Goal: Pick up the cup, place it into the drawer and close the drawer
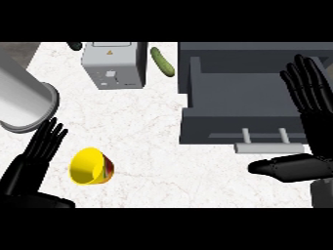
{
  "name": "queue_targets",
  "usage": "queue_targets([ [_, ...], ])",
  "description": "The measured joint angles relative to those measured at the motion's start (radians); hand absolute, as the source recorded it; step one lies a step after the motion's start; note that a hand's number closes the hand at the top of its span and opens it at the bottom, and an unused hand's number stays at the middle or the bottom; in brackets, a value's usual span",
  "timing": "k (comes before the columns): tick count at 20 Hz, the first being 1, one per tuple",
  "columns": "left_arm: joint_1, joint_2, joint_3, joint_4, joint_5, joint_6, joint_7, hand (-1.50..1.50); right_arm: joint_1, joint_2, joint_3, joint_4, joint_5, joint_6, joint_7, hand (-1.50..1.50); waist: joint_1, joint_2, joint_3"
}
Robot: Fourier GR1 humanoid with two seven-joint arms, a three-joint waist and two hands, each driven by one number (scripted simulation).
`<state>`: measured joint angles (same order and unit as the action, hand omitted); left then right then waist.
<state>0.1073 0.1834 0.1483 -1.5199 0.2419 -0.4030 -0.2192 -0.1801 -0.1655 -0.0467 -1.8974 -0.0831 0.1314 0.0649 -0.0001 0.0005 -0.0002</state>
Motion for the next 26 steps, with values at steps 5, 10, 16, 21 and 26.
queue_targets([
  [5, -0.063, 0.001, 0.014, 0.222, -0.085, 0.0, -0.129, -1.5, -0.04, -0.01, -0.019, 0.005, -0.013, 0.008, 0.023, -1.5, -0.002, 0.0, 0.0],
  [10, -0.13, 0.018, 0.034, 0.415, -0.147, 0.0, -0.255, -1.5, -0.062, -0.019, -0.037, 0.016, -0.023, 0.021, 0.043, -1.5, -0.002, 0.0, 0.0],
  [16, -0.235, 0.048, 0.054, 0.707, -0.219, 0.0, -0.445, -1.5, -0.067, -0.026, -0.06, 0.026, -0.026, 0.031, 0.036, -1.5, -0.004, 0.001, -0.001],
  [21, -0.32, 0.058, 0.059, 0.947, -0.278, 0.049, -0.594, -1.5, -0.055, -0.014, -0.052, 0.011, -0.022, 0.031, 0.037, -1.5, -0.007, 0.002, -0.001],
  [26, -0.385, 0.048, 0.06, 1.104, -0.308, 0.095, -0.69, -1.5, -0.058, -0.034, -0.077, 0.0, -0.05, 0.052, 0.051, -1.5, -0.011, 0.003, -0.002],
])
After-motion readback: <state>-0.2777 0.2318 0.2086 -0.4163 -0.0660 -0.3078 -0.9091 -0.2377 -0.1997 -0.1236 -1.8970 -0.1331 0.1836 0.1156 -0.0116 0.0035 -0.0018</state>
